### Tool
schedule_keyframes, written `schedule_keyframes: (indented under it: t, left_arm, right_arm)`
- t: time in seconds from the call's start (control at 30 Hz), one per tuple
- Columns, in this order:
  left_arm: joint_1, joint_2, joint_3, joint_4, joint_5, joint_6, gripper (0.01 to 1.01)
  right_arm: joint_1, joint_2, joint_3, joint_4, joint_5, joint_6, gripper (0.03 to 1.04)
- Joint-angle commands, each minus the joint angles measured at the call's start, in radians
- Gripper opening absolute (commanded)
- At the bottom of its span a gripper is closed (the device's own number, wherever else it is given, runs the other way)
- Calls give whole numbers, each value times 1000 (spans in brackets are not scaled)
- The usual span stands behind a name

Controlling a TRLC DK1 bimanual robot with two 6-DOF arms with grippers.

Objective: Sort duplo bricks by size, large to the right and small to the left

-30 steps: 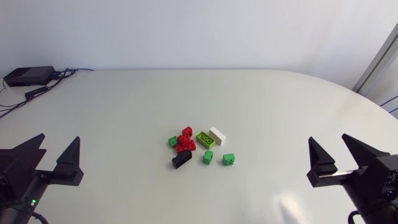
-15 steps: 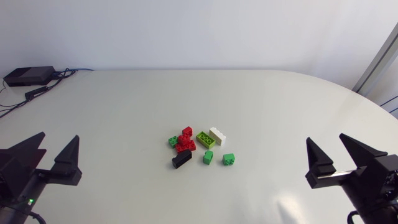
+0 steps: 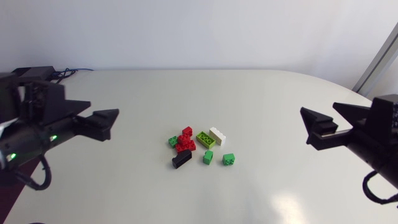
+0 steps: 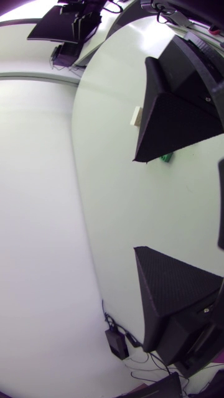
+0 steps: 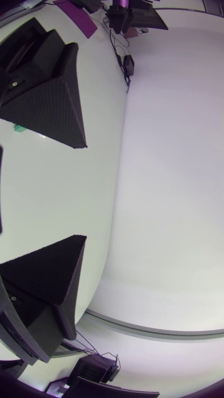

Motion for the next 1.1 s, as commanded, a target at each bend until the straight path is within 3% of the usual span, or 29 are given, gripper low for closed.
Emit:
schedule_keyframes:
  t: [0.0, 0.13, 0.3, 0.47, 0.67, 0.8, 1.07]
  left_arm:
    - [-38, 186, 140, -60, 5, -29, 938]
    - [-75, 453, 279, -112, 100, -23, 913]
    - [-172, 703, 437, -154, 111, 129, 869]
    - [-303, 893, 631, -324, 115, 182, 869]
    - [-363, 1071, 856, -494, 155, 141, 864]
    - [-348, 1212, 1028, -678, 165, 104, 834]
    - [-383, 1319, 1151, -807, 215, 60, 821]
  right_arm:
    - [36, 96, 53, -28, 11, 28, 1002]
    - [59, 202, 88, -48, 1, 51, 1002]
    - [51, 262, 91, -77, -42, 72, 1002]
    - [-1, 255, 54, -110, -143, 71, 1002]
    - [-24, 223, 7, -124, -183, 71, 1002]
    - [-24, 154, -16, -124, -169, 86, 1002]
    - [-20, 251, 44, -132, -172, 154, 1002]
